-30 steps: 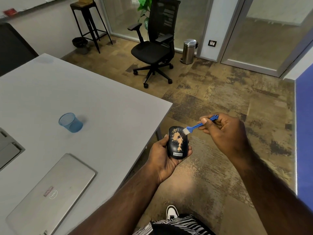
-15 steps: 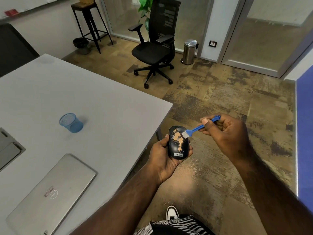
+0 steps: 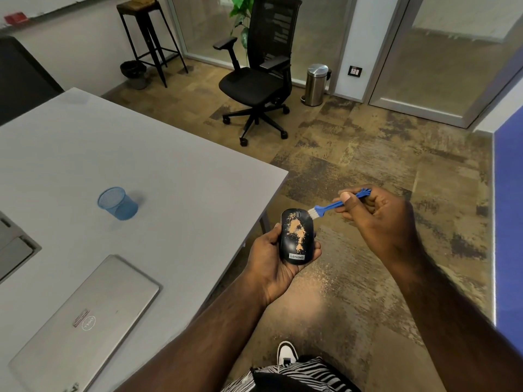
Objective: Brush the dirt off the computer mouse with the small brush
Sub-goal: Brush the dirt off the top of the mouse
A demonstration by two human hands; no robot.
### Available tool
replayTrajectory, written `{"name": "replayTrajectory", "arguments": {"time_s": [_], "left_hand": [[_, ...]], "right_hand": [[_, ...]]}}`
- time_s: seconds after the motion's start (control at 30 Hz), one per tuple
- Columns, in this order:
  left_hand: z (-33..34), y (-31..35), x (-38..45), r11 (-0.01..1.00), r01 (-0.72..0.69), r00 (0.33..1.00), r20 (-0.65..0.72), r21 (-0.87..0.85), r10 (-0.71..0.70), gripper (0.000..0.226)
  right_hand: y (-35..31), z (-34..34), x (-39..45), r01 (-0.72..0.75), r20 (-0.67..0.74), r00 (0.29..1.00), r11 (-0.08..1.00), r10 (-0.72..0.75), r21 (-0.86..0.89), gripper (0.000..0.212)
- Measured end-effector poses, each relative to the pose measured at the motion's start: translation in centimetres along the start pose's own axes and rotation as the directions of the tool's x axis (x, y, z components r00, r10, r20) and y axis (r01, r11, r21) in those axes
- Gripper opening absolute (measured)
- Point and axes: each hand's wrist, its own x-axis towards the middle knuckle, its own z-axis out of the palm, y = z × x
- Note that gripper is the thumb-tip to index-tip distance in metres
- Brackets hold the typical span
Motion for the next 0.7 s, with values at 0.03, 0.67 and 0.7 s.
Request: {"name": "replayTrajectory", "arguments": {"time_s": [0.03, 0.67, 0.7], "left_hand": [[0.01, 0.0, 0.0, 1.0, 0.0, 1.0, 0.003, -0.001, 0.0, 0.056], [0.11, -0.22, -0.1, 1.0, -0.002, 1.0, 0.003, -0.004, 0.002, 0.057], [0.11, -0.18, -0.09, 1.0, -0.004, 1.0, 0.001, -0.002, 0.004, 0.057]], "right_hand": [[-0.14, 0.0, -0.11, 0.013, 0.013, 1.0, 1.0, -0.013, 0.02, 0.012], [0.25, 0.22, -0.49, 0.044, 0.015, 0.999, 0.998, -0.044, 0.037, 0.011], [0.29, 0.25, -0.45, 0.043, 0.024, 0.999, 0.999, -0.043, 0.013, 0.011]]}}
